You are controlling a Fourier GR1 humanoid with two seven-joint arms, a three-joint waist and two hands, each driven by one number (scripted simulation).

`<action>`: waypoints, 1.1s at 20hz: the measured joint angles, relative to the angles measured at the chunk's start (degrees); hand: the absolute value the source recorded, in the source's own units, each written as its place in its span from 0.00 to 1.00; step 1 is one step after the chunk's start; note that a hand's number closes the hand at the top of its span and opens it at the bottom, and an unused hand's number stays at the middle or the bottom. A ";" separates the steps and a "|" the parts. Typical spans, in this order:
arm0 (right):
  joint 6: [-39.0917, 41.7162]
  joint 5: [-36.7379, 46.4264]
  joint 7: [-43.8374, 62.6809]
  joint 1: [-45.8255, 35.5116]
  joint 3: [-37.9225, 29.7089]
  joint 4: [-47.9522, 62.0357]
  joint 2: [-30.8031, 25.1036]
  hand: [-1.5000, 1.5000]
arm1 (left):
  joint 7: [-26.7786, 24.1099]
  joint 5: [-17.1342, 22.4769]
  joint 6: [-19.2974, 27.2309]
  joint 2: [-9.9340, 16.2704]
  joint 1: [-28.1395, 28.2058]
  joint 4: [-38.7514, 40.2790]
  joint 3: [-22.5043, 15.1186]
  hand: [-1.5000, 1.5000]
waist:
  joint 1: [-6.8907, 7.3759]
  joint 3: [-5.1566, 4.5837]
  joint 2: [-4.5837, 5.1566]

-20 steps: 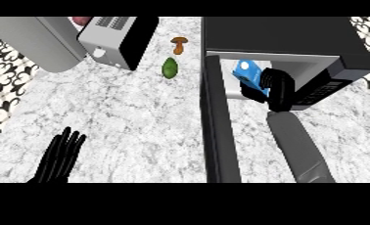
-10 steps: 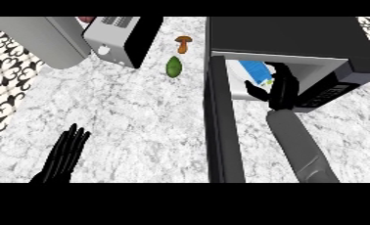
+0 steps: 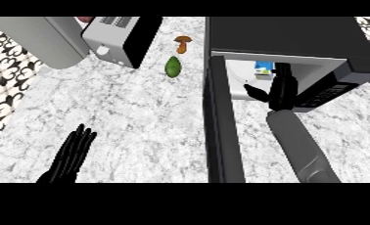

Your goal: Pick up the milk, place it into the microwave and close the microwave

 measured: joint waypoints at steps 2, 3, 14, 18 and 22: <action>1.43 -0.92 -1.35 0.46 0.18 -0.78 0.10 0.00 | -0.09 -0.02 -0.07 -0.26 -0.16 0.08 -0.27 0.00 | -0.22 -0.09 -0.02; 4.48 -1.47 -1.91 -0.65 0.27 -0.58 -0.37 0.00 | -0.26 0.10 -0.23 -0.45 -0.44 0.36 -0.37 0.00 | 0.03 0.09 0.36; 27.79 -10.14 -13.91 -7.10 -6.01 6.81 -3.98 0.00 | -0.34 -1.86 0.17 -2.20 -1.00 -0.09 -2.74 0.00 | -0.04 0.47 1.24; 31.66 -12.14 -18.47 -7.30 -8.08 8.70 -3.97 0.00 | -0.41 -3.52 0.91 -3.16 -0.62 -0.35 -4.26 0.00 | 0.05 0.10 0.73; 35.96 -13.67 -22.56 -6.27 -9.30 9.05 -3.68 0.00 | -0.50 -4.87 1.62 -4.40 -0.65 -0.26 -5.81 0.00 | -0.09 -0.09 0.27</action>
